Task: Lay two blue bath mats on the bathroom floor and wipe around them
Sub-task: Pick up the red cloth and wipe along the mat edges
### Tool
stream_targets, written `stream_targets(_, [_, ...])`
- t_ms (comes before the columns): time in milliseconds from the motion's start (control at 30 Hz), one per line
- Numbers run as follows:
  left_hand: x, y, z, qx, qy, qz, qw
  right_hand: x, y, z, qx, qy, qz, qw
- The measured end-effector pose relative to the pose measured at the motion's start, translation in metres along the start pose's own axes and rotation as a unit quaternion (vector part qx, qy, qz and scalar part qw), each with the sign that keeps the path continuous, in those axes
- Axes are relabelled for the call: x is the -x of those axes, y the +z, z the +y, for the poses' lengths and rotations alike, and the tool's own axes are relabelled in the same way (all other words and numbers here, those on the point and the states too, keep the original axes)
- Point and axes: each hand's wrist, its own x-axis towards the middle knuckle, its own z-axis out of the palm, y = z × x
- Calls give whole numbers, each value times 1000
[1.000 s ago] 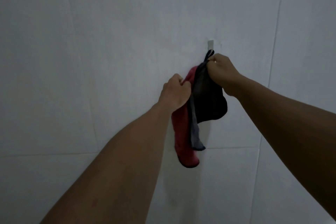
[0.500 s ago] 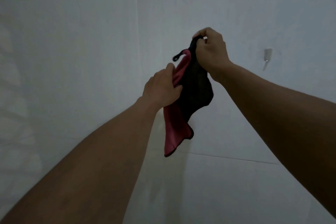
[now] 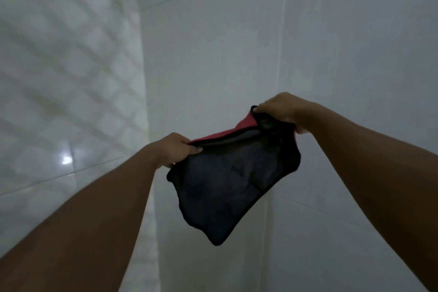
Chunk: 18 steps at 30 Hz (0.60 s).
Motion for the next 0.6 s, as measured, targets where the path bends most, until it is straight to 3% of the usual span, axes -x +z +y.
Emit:
stream_targets(167, [29, -49, -52, 6, -135, 42, 990, -54, 62, -7, -102, -5, -149, 984])
stream_targets(367, [87, -85, -105, -14, -253, 107, 961, -98, 144, -19, -238, -47, -271, 931])
stream_targets(600, [226, -85, -166, 30, -427, 203, 880, -53, 274, -64, -215, -50, -432, 874])
